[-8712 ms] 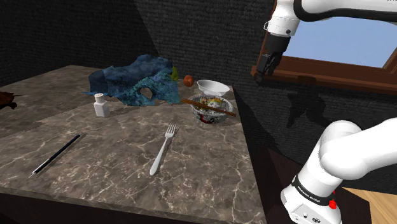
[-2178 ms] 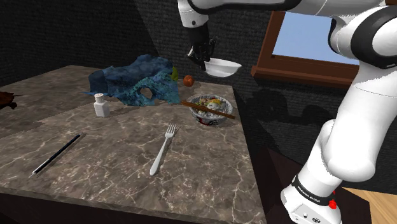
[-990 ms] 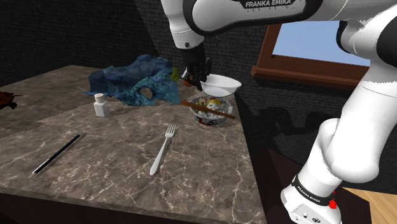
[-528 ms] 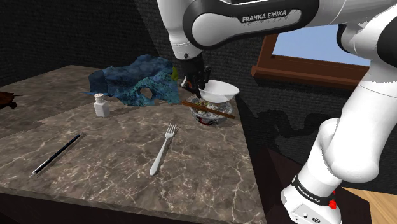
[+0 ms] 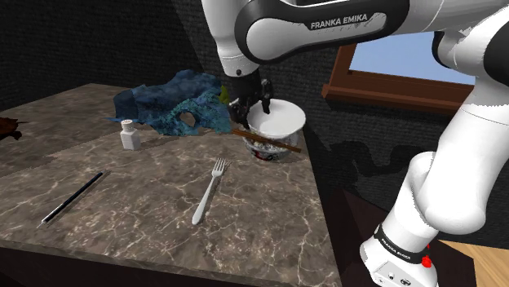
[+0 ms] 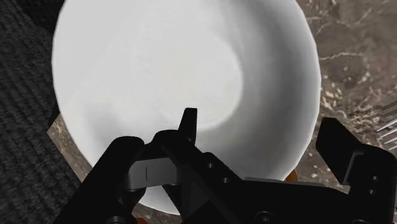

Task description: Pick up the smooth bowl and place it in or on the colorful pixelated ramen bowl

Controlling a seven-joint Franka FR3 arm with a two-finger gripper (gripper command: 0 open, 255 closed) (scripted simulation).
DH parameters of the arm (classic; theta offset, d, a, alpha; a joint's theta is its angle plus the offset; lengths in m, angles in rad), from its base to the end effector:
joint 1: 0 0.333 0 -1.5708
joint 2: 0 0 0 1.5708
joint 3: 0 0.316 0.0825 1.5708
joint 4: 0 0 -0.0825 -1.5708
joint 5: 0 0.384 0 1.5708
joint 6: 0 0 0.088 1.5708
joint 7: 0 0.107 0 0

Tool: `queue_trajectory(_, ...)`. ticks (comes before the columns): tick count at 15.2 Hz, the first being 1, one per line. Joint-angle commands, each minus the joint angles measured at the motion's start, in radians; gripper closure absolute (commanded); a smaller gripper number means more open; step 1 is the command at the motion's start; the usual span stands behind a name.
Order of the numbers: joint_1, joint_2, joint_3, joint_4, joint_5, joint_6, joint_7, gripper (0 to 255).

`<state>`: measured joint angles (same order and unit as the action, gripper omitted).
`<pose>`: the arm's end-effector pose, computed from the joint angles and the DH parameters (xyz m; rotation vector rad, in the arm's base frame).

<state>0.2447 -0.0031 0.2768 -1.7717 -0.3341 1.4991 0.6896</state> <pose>0.4795 0.2330 0.5342 2.7063 -0.1989 -0.0397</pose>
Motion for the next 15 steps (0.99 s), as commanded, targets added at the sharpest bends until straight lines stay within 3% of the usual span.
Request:
queue_trajectory(1, 0.000, 0.000, 0.000, 0.000, 0.000, 0.000, 0.000, 0)
queue_trajectory(3, 0.000, 0.001, 0.000, 0.000, 0.000, 0.000, 0.000, 0)
queue_trajectory(7, 0.024, 0.057, 0.022, 0.183, -0.010, -0.137, 0.002, 0)
queue_trajectory(15, 0.024, 0.057, 0.022, 0.183, -0.010, -0.137, 0.002, 0)
